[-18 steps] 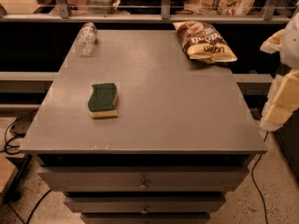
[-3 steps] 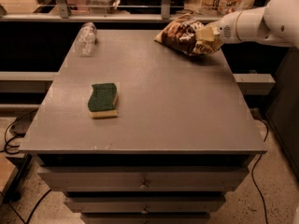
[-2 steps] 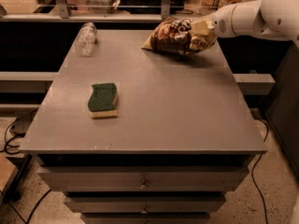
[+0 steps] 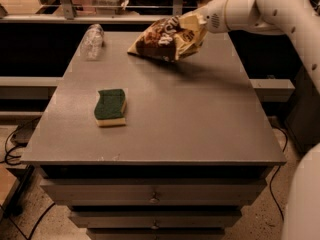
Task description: Move brown chip bag near water bottle
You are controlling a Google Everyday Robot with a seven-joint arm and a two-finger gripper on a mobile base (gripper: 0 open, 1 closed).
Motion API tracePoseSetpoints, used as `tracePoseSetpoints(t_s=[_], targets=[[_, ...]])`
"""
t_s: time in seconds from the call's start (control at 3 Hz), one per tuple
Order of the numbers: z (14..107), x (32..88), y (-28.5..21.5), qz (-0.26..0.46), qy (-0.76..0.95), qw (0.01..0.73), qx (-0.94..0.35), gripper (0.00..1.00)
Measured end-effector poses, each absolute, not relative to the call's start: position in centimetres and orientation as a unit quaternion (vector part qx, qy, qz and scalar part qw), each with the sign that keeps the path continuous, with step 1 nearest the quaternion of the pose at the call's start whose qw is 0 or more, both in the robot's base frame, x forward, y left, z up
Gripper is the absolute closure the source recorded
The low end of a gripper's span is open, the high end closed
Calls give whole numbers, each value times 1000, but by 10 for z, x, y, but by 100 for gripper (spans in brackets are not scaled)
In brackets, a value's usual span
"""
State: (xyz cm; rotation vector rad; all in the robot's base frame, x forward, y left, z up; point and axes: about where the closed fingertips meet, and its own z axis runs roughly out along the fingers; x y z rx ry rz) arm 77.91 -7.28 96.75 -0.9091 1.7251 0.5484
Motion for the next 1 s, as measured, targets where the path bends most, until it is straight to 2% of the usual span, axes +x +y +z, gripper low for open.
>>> tracePoseSetpoints(t_s=[0.67,1.0], targets=[[976,782,5,289,698,515,-405,100],[973,786,26,303,696,510,-405,95]])
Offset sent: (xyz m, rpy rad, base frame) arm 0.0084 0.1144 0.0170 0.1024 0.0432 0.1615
